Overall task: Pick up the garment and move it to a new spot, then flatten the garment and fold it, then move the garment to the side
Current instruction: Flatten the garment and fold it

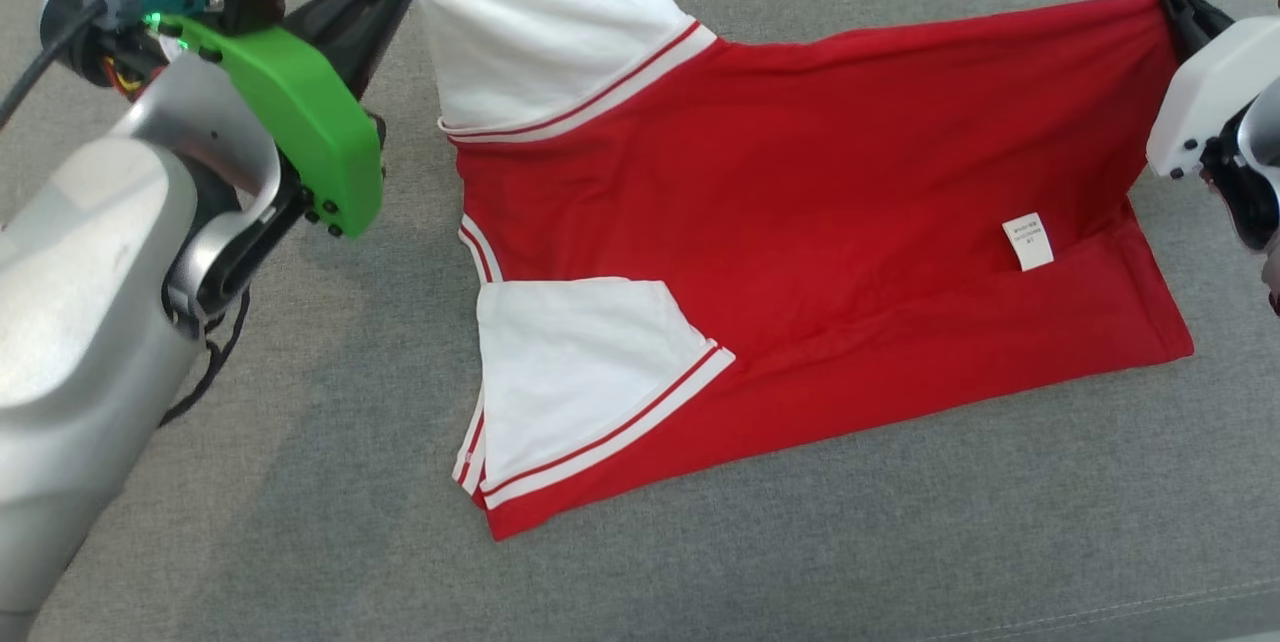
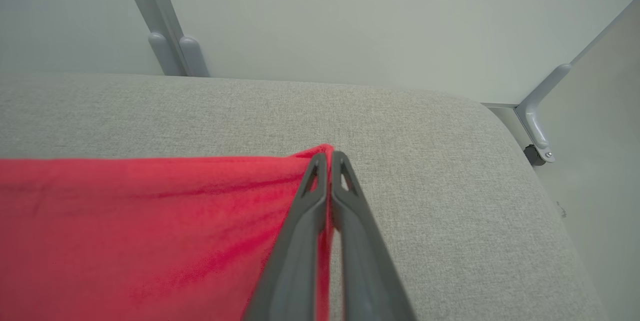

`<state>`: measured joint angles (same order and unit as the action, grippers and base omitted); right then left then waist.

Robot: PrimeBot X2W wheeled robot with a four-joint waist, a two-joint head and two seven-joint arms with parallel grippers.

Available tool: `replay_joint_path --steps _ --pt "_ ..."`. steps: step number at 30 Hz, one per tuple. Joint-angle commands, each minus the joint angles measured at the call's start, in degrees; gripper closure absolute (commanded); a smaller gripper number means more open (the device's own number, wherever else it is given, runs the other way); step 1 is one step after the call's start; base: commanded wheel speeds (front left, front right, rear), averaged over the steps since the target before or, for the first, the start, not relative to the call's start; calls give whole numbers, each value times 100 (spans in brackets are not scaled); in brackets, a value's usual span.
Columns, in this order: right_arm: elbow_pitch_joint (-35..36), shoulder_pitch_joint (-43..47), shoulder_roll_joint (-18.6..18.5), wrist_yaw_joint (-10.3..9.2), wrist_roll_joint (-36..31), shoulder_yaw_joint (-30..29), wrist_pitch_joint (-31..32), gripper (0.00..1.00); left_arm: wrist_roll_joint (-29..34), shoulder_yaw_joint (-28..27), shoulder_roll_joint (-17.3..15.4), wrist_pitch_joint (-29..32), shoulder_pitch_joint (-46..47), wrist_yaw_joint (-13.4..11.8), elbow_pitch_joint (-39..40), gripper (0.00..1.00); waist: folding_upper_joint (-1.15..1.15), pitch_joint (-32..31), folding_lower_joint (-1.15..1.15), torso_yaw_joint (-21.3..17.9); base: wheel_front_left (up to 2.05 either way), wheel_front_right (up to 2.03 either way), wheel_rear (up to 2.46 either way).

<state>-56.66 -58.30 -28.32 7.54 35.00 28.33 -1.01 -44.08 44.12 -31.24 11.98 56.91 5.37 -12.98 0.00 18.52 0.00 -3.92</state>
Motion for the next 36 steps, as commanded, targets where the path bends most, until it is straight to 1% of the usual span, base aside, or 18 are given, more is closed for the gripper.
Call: replay_joint_path --steps 1,6,10,13,17,24,36 --pt "53 180 -52 -11 39 18 -83 100 -53 -28 -96 -53 -245 -72 115 100 0 -103 0 32 0 0 0" --pt "184 603 -164 -11 162 -54 -459 100 -255 -64 -343 -189 -1056 -365 755 100 0 -222 0 77 0 0 0" --pt "311 935 -148 -11 202 -38 -715 100 -370 -8 -477 -314 -1725 -604 1245 100 0 -296 0 109 0 0 0" --pt "398 1188 -134 -11 181 0 -914 100 -438 62 -549 -373 -2151 -762 1507 100 0 -336 0 122 0 0 0" --pt "497 1482 -102 -11 177 29 -1121 100 -507 135 -535 -514 -2659 -954 1725 100 0 -385 0 148 0 0 0" --pt "429 1931 -86 -11 45 5 -1311 100 -657 253 -400 -713 -3175 -1088 1746 100 0 -410 0 176 0 0 0" --pt "98 2278 55 -11 69 -296 -1421 100 -777 361 -307 -850 -3559 -1133 1631 100 0 -482 0 158 0 0 0"
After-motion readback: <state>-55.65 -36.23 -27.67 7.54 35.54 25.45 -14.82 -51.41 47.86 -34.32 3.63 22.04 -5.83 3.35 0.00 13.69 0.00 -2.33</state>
